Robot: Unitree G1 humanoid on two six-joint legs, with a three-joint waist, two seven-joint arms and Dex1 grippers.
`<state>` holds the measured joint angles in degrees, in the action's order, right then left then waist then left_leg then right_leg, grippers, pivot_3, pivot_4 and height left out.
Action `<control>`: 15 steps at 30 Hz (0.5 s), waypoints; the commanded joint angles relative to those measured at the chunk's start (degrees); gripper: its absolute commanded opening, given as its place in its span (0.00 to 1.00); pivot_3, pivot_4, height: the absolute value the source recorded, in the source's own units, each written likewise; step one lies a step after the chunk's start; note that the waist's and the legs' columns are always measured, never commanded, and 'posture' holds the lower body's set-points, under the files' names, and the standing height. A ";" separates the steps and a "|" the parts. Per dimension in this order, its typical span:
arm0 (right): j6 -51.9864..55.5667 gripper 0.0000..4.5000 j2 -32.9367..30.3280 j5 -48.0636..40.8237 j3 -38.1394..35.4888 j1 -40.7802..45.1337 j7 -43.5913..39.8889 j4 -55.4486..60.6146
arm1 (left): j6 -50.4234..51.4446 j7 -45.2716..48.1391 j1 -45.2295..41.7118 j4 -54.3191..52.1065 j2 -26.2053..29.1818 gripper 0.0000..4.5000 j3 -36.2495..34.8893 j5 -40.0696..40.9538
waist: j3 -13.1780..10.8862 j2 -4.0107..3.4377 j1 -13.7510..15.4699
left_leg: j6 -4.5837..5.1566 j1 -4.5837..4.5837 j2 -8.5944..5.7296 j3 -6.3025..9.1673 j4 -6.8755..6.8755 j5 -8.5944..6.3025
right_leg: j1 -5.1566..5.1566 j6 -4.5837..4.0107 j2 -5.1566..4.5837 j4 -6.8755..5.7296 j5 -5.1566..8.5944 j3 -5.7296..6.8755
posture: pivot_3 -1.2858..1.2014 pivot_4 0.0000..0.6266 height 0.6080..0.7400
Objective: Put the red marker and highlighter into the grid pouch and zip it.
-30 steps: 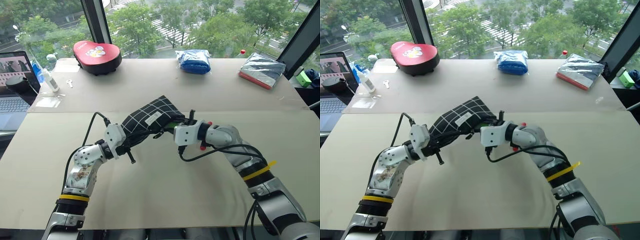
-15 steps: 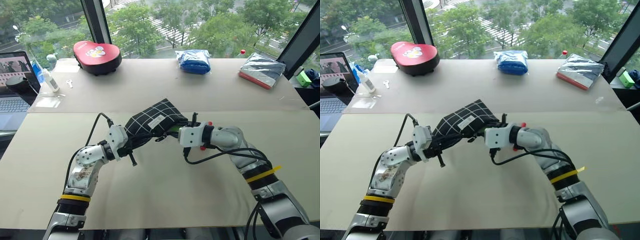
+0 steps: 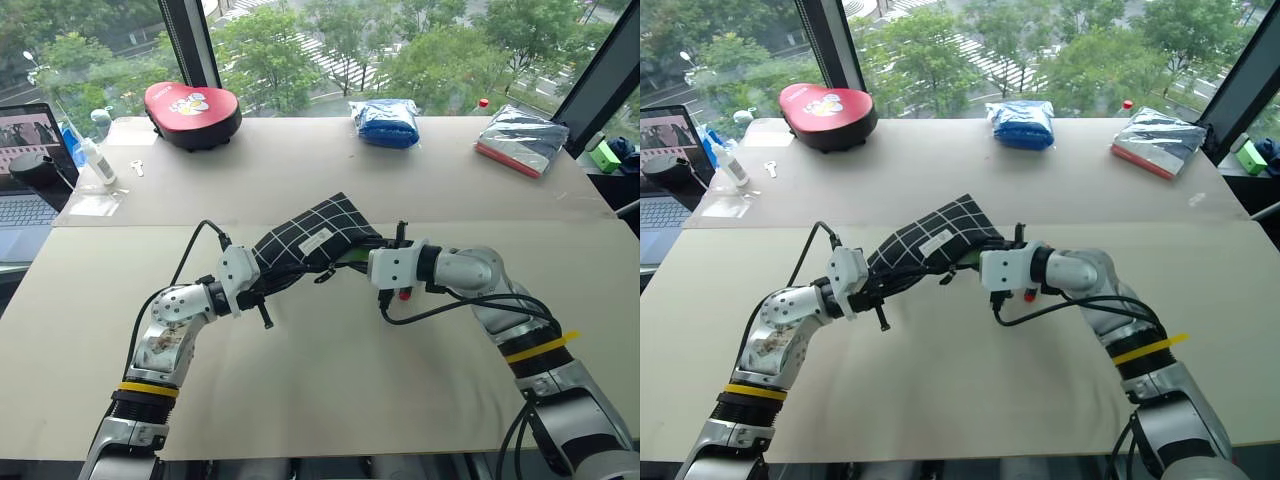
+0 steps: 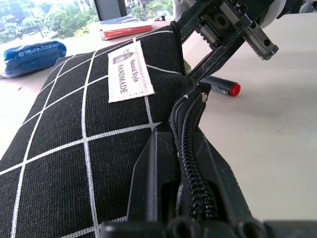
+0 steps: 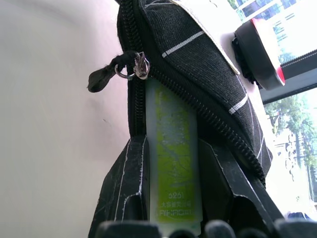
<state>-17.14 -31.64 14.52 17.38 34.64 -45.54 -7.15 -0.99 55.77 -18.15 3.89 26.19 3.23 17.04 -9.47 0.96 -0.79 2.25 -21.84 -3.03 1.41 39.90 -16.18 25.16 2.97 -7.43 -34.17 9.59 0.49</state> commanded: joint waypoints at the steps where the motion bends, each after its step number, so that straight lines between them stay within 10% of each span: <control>1: 0.31 0.66 0.75 -0.90 -0.98 0.73 0.86 3.33 | 1.11 -0.04 -0.24 -1.01 -0.07 0.00 -0.15 0.81 | 0.00 0.00 0.00 | 0.00 0.00 0.00 0.00 0.00 0.00 | 0.00 0.00 0.00 0.00 0.00 0.00 | 0.52 0.24 1.00; 6: -0.50 0.99 0.64 1.31 -1.40 1.70 2.90 2.47 | 13.28 -3.22 -0.65 -4.44 -2.24 0.00 -2.90 8.83 | 0.00 0.00 0.04 | 0.00 0.00 -0.01 0.00 0.02 0.00 | -0.02 0.00 0.00 -0.01 0.00 0.00 | 0.52 0.24 1.00; 11: 0.69 0.99 -1.01 -2.03 -3.25 2.61 0.92 3.50 | 23.52 -8.18 -3.73 -6.44 -4.34 0.00 -7.75 16.61 | 0.00 0.00 0.02 | -0.01 0.01 0.01 0.02 0.02 0.01 | 0.01 0.00 0.00 -0.06 0.00 0.00 | 0.52 0.24 1.00; 15: 20.58 0.99 -3.41 -21.32 -9.66 2.07 -9.09 12.54 | 24.92 -9.19 -5.18 -5.85 -3.70 0.00 -8.67 16.39 | 0.00 0.01 0.08 | -0.03 -0.01 0.00 0.02 0.03 0.02 | -0.01 0.00 0.00 -0.01 0.00 0.00 | 0.52 0.24 1.00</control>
<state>-7.11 -33.43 3.16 12.82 35.87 -50.57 -0.86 23.96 46.75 -22.61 0.33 22.03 -4.29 32.41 -9.47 0.97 -0.70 2.22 -21.86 -3.02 1.44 39.92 -16.16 25.14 2.97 -7.43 -34.18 9.58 0.50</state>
